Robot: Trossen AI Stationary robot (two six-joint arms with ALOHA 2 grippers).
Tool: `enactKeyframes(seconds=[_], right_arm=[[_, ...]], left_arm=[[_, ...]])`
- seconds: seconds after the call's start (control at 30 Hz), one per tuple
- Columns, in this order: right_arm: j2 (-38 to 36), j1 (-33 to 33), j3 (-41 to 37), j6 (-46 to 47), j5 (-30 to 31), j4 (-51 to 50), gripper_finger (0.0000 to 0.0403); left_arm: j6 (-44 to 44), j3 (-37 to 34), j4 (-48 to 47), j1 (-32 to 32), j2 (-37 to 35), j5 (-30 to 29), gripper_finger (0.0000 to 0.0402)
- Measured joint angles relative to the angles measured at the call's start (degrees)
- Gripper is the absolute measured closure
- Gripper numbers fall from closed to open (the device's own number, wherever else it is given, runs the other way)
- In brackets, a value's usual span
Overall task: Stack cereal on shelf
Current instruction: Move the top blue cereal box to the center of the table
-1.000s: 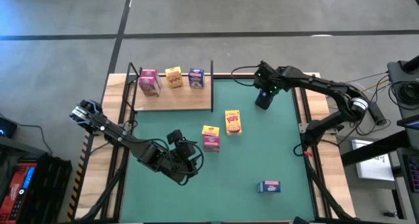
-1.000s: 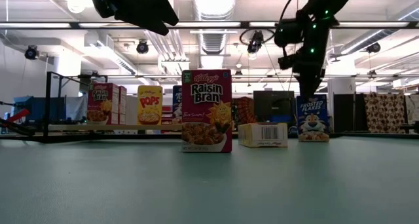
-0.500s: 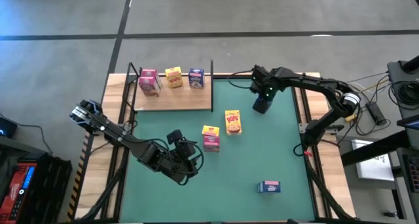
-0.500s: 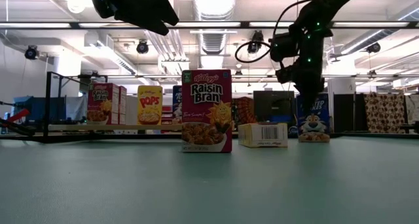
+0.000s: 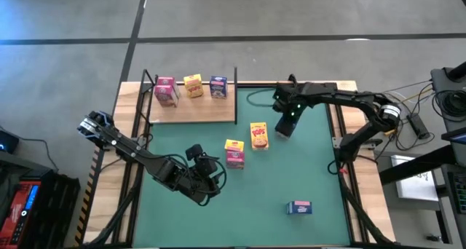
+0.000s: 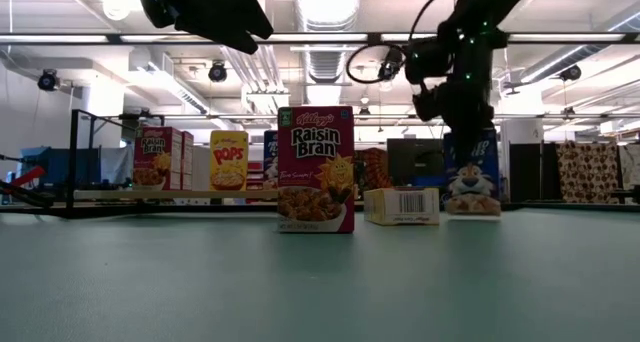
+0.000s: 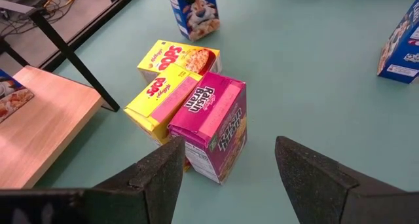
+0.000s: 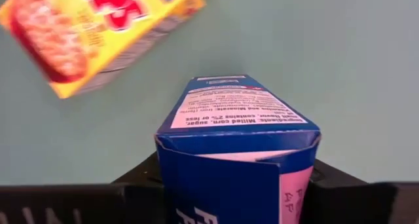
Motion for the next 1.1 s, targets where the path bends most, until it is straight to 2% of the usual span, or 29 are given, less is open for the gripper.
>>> enactKeyframes(seconds=[0.33, 0.6, 0.83, 1.1], right_arm=[[0.02, 16.62, 0.00, 9.77, 0.48, 0.62, 0.0247], [0.07, 28.92, 0.00, 18.56, 7.69, 1.63, 0.0244], [0.07, 34.12, 0.00, 19.98, 7.74, 4.71, 0.0240], [0.09, 35.12, 0.00, 20.00, 7.74, 6.62, 0.0188]], left_arm=[[0.00, -0.01, 0.00, 0.00, 0.00, 0.01, 0.0180], [0.00, 0.01, -0.24, 0.00, 0.00, 0.07, 0.0180], [0.00, -0.01, -0.68, 0.00, 0.02, 0.20, 0.0180], [0.03, -0.01, -0.81, 0.00, 0.01, 0.15, 0.0180]])
